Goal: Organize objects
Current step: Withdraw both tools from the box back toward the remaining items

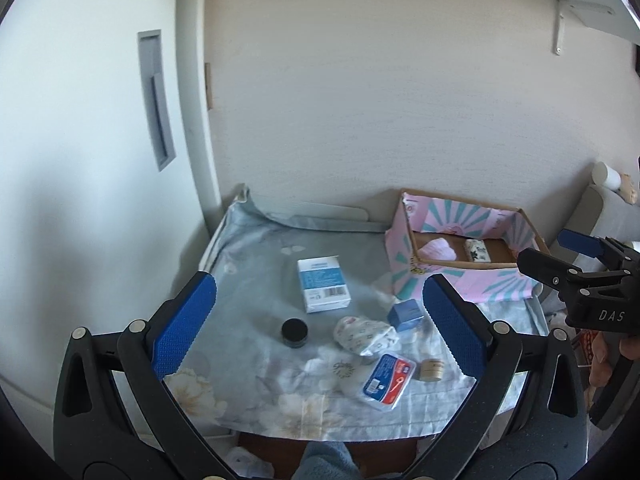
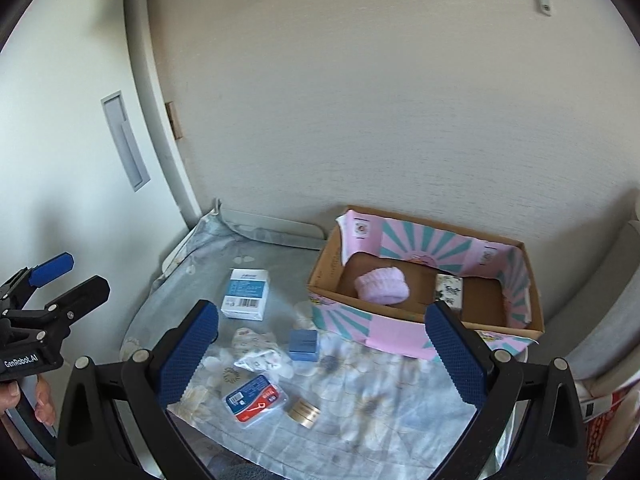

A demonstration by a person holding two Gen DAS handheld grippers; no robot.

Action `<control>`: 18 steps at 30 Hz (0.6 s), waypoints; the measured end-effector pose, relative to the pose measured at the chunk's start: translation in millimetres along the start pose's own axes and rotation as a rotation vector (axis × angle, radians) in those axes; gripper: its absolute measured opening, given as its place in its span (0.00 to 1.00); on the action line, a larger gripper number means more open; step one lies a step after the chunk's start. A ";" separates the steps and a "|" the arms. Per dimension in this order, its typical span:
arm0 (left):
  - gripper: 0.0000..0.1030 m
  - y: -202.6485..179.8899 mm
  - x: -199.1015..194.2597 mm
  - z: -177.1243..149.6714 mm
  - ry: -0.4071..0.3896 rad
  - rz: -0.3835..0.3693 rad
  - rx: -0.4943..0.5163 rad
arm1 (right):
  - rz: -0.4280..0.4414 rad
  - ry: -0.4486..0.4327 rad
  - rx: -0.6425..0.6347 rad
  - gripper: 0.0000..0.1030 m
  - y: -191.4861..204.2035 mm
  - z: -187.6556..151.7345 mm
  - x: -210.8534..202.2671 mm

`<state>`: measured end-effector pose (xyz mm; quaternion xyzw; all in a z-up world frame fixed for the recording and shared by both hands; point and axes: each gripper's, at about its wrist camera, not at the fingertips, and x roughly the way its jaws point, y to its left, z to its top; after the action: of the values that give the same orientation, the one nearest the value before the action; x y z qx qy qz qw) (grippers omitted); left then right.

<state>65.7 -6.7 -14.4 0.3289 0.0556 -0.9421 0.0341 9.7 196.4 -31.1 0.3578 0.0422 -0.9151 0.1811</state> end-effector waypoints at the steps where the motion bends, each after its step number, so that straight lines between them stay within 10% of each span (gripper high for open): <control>1: 1.00 2.1 1.0 -0.5 0.001 0.004 -0.003 | 0.007 0.002 -0.005 1.00 2.4 1.0 2.9; 18: 1.00 26.8 86.1 -36.4 0.156 -0.024 -0.059 | 0.018 0.153 0.002 0.98 10.2 -13.7 84.7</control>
<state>23.5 -31.0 -98.6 0.3994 0.0899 -0.9119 0.0283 -35.3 164.3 -97.5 0.4273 0.0518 -0.8834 0.1850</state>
